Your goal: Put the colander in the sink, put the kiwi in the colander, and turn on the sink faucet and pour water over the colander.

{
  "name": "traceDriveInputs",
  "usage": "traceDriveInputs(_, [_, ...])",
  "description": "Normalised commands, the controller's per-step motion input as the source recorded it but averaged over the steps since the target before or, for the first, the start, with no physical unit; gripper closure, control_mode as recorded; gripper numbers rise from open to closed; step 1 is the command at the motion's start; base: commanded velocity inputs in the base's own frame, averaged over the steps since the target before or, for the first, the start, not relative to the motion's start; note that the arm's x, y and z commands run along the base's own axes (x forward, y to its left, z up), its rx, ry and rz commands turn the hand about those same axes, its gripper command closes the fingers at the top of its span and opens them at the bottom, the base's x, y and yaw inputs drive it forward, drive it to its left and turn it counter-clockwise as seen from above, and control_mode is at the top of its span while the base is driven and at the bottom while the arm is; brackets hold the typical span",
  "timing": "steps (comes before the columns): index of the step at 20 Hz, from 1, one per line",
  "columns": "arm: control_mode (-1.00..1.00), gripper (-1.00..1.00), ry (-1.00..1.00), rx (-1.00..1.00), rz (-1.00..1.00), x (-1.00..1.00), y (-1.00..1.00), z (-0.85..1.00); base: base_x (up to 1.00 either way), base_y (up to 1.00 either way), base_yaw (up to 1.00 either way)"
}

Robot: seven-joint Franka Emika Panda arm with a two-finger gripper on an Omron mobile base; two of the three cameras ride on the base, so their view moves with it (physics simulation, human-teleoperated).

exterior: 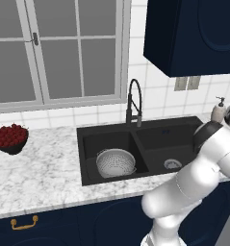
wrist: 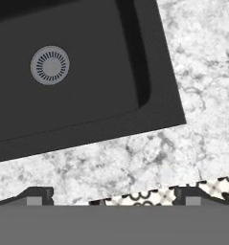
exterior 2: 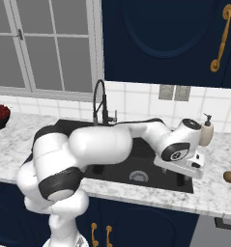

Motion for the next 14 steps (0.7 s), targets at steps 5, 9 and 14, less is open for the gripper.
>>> traceDriveInputs(5, [-1.0,-1.0,0.0,0.02,0.02,0.09,-0.29,0.0,0.0,0.0,0.0])
traceDriveInputs(9, [-1.0,-1.0,0.0,0.0,-0.02,0.18,-0.11,-0.03,0.0,0.0,0.0])
traceDriveInputs(14, [-1.0,-1.0,0.0,-0.01,-0.24,0.22,-0.06,-0.04,0.0,0.0,0.0])
